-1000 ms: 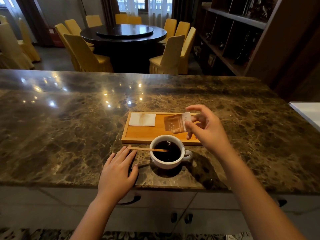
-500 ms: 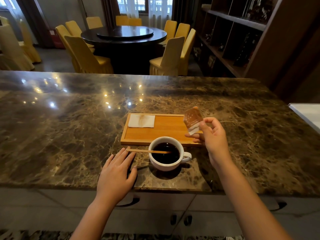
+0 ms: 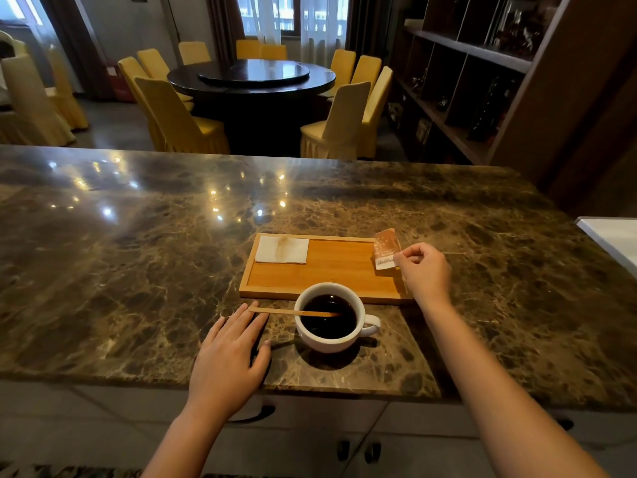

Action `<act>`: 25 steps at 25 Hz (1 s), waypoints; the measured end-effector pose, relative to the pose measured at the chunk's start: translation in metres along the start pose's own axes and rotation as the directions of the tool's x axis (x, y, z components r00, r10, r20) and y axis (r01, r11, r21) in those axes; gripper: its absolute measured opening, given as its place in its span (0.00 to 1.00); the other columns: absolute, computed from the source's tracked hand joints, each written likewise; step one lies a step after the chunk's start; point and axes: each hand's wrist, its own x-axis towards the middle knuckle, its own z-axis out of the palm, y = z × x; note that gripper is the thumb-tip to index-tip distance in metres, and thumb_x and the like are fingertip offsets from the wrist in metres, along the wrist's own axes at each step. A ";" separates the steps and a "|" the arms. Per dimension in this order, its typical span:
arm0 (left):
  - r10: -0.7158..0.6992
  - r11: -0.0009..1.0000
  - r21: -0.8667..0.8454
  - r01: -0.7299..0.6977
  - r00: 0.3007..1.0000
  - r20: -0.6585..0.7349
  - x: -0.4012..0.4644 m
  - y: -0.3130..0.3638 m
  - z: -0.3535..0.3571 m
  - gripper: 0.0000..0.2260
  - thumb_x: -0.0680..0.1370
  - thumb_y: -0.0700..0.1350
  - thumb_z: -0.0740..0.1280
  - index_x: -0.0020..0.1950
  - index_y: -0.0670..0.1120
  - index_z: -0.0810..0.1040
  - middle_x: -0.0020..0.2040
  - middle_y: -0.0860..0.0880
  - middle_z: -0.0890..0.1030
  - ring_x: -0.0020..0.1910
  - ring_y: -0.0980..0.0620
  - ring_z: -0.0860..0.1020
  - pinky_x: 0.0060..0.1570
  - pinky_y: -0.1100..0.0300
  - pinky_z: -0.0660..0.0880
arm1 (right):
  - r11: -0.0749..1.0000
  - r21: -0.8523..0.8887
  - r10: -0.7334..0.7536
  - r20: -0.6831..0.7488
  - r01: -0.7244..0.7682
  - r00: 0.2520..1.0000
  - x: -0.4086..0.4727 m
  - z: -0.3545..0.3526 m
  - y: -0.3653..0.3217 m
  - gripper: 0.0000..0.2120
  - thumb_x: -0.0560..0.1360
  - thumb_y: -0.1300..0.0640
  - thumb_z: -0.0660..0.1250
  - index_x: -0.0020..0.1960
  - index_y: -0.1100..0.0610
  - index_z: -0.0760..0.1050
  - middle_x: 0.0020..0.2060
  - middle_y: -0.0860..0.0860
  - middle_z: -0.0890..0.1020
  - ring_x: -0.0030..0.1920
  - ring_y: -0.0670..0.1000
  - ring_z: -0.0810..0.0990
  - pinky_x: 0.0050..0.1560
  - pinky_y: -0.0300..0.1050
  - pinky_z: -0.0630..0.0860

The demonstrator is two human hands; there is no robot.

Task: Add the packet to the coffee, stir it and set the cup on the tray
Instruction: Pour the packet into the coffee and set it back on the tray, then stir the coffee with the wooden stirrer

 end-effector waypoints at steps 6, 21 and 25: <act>0.003 1.000 -0.015 -0.004 1.000 -0.015 0.000 0.000 0.000 0.22 0.75 0.54 0.55 0.66 0.48 0.72 0.66 0.48 0.72 0.66 0.52 0.66 0.64 0.50 0.60 | 0.914 -0.377 -0.173 -0.031 0.149 0.984 0.010 0.009 0.003 0.08 0.73 0.51 0.68 0.45 0.54 0.74 0.42 0.53 0.83 0.44 0.54 0.80 0.56 0.53 0.68; -0.005 1.000 -0.014 0.005 1.000 -0.007 0.000 0.000 0.001 0.23 0.75 0.54 0.54 0.66 0.47 0.72 0.67 0.48 0.71 0.67 0.52 0.66 0.65 0.51 0.58 | 0.611 -0.481 -0.422 0.473 0.628 0.773 -0.007 -0.001 0.005 0.16 0.80 0.50 0.54 0.65 0.51 0.70 0.66 0.49 0.74 0.68 0.49 0.68 0.72 0.59 0.49; -0.006 1.000 -0.017 0.005 1.000 -0.008 0.000 0.001 0.001 0.22 0.76 0.54 0.55 0.67 0.47 0.72 0.68 0.48 0.70 0.67 0.52 0.65 0.65 0.52 0.57 | 0.699 -0.311 -0.524 0.390 0.644 0.757 -0.021 -0.010 -0.020 0.15 0.78 0.51 0.58 0.62 0.54 0.74 0.60 0.51 0.79 0.62 0.51 0.73 0.65 0.52 0.65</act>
